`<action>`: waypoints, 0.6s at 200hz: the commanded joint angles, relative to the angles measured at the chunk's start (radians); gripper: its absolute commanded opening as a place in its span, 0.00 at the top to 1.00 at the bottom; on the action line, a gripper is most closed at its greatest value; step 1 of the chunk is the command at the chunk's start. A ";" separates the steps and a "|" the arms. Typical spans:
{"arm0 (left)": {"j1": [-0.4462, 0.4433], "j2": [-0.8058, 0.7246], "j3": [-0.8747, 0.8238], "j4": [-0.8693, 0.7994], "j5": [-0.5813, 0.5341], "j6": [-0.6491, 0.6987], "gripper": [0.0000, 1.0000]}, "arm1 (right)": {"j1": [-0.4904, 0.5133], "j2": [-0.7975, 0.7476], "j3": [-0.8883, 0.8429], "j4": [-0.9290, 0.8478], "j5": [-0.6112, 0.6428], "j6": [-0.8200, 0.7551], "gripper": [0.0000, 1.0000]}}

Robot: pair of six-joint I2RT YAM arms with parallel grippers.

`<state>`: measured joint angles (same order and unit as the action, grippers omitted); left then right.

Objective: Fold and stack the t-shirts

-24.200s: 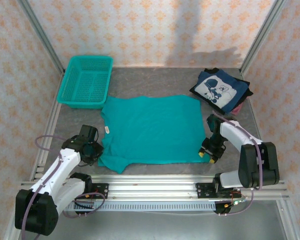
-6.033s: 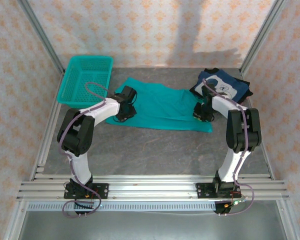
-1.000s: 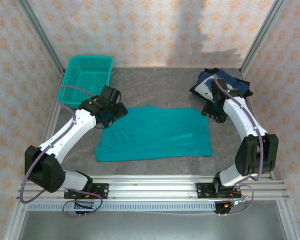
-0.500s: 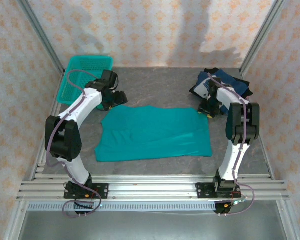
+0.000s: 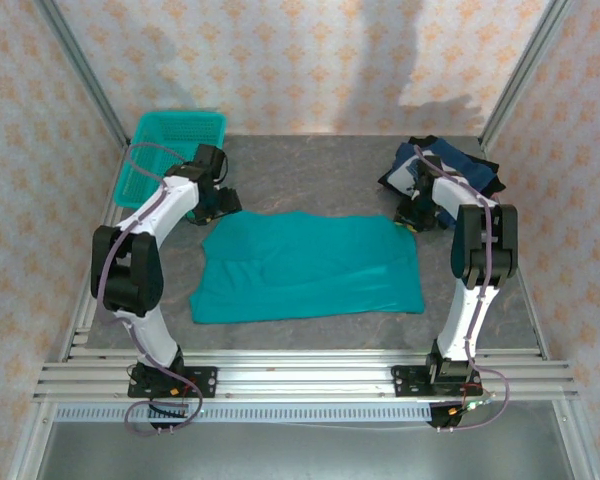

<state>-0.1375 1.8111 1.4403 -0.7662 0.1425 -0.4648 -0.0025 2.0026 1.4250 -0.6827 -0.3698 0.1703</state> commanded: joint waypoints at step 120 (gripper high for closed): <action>-0.041 0.278 0.259 -0.031 -0.142 0.031 0.35 | 0.004 -0.082 -0.051 -0.018 0.196 -0.045 1.00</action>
<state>-0.1635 2.0377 1.6234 -0.7967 0.0277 -0.4469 0.0074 1.9682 1.3895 -0.6727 -0.2409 0.1406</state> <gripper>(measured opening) 0.658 0.052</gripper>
